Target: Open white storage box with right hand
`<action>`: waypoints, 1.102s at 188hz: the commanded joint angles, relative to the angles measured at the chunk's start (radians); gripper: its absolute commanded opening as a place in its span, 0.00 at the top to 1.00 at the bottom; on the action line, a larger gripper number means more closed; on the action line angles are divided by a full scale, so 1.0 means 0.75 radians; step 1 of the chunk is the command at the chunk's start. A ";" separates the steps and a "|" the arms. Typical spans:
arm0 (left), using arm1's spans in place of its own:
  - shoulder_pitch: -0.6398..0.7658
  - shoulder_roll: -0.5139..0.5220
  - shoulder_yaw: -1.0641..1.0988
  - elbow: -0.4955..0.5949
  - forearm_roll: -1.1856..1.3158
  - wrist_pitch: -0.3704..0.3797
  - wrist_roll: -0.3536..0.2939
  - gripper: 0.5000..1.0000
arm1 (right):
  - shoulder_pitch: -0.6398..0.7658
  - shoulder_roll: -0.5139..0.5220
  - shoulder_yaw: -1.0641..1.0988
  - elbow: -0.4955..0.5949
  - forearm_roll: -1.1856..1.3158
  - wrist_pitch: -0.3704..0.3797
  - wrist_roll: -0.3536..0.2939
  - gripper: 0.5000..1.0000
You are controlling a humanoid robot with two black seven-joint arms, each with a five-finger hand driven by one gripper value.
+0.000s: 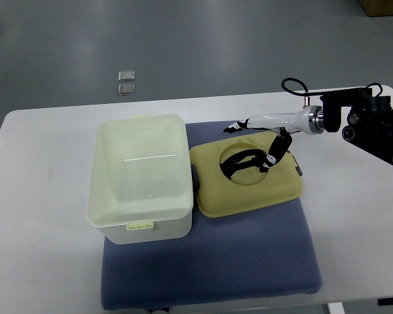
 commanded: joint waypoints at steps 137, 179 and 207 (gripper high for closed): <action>0.000 0.000 0.002 -0.008 0.000 0.000 0.000 0.00 | -0.087 0.242 0.538 -0.335 1.987 -0.363 -0.311 0.09; 0.000 0.000 0.002 -0.008 0.000 0.000 0.000 0.00 | -0.206 0.332 0.661 -0.339 2.050 -0.363 -0.237 0.09; -0.002 0.000 0.002 -0.008 0.000 0.000 0.000 0.00 | -0.314 0.393 0.783 -0.339 2.050 -0.359 -0.202 0.09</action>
